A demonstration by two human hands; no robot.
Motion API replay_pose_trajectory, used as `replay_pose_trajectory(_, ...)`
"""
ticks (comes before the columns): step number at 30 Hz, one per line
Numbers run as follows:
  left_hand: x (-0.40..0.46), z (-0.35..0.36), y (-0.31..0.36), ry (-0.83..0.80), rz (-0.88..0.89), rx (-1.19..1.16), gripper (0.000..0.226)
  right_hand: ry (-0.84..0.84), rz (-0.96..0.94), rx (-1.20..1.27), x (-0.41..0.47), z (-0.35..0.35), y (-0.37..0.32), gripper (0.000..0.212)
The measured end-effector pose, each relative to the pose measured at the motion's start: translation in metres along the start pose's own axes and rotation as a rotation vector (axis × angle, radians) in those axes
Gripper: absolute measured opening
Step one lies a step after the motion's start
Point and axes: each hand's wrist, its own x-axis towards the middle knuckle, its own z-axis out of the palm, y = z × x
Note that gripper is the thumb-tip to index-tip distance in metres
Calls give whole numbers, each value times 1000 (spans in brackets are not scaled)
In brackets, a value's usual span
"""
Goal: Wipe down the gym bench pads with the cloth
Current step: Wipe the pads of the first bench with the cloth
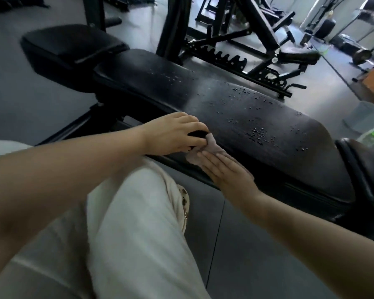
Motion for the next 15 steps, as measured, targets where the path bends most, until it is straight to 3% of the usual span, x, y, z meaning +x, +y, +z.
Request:
replay_pose_trajectory(2,-21,0,-7,23,-131,-5,48,-35,-6,72,29,-18,5,69)
replay_pose_trajectory(7,-60,3,-14,95,-528,-56,40,-55,43,94,98,-48,17,73)
replay_pose_trajectory(12,-70,5,-15,204,-955,-181,28,26,18,110,143,-63,19,73)
replay_pose_trajectory(15,-69,12,-9,230,-1329,-349,27,113,-8,66,156,-65,21,74)
